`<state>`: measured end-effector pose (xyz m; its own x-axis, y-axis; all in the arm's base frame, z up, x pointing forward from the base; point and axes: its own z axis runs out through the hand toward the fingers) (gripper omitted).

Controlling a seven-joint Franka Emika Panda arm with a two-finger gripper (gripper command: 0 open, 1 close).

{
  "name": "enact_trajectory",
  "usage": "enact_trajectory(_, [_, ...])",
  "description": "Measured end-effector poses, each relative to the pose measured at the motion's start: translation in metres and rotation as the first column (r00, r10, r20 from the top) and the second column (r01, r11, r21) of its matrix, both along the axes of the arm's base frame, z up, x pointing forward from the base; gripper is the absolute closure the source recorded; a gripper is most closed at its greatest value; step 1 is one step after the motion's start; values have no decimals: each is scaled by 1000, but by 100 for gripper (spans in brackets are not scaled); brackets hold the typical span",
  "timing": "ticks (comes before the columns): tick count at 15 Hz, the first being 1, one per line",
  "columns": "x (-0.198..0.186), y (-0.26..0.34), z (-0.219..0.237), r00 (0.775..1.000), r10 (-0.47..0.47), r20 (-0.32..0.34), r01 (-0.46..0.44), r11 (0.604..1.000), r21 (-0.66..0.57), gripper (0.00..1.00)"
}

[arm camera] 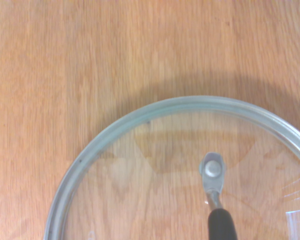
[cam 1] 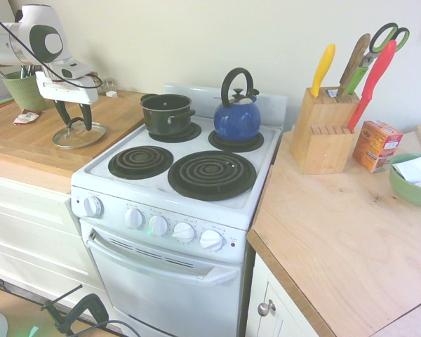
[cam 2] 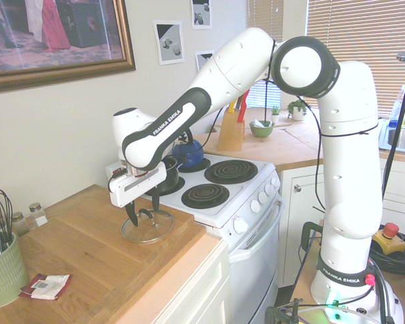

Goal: Cover the lid of the pot

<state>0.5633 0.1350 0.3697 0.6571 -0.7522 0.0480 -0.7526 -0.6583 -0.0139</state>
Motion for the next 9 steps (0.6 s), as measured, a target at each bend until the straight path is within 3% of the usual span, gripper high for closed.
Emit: enact_trajectory(9, [2, -3, 2, 1000, -21, 5, 21, 1000, 0, 100])
